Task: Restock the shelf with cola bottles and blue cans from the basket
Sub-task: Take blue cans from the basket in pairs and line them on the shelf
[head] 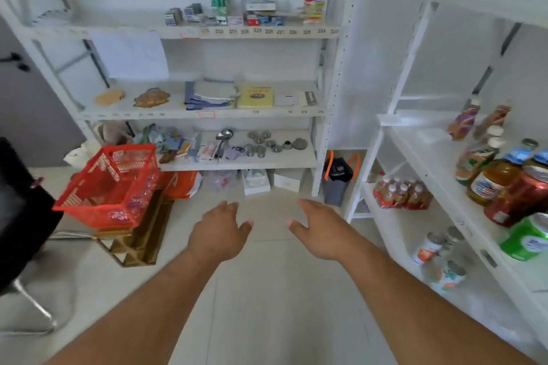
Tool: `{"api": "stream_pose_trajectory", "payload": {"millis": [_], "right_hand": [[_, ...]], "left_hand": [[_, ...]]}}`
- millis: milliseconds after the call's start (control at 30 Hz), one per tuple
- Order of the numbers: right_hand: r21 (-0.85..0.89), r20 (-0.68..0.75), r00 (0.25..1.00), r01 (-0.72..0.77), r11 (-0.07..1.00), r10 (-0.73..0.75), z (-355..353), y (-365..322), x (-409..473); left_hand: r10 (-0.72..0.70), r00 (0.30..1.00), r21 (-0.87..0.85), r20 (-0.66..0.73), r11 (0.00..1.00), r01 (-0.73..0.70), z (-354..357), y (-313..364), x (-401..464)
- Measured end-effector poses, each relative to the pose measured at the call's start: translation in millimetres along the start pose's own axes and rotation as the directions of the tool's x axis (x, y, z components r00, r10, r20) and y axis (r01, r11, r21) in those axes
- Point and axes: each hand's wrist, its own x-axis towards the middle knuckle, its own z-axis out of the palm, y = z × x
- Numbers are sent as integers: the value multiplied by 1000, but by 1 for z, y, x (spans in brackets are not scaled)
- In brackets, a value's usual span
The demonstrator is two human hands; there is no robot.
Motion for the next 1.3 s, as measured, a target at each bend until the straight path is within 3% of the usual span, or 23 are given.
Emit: {"api": "stream_pose_trajectory", "payload": {"millis": [233, 467, 1000, 1300], "right_hand": [[-64, 122, 975, 194, 979, -185, 58, -124, 80], [-122, 199, 939, 308, 943, -281, 93, -200, 137], [-36, 317, 890, 357, 933, -328, 116, -259, 350], [-30, 420, 840, 391, 920, -343, 122, -309, 449]], "left_hand": [[-198, 979, -62, -44, 979, 195, -39, -135, 8], [-322, 945, -141, -53, 939, 312, -54, -217, 26], [-479, 877, -157, 37, 864, 479, -81, -289, 186], [-557, 825, -258, 96, 787, 561, -93, -329, 259]]}}
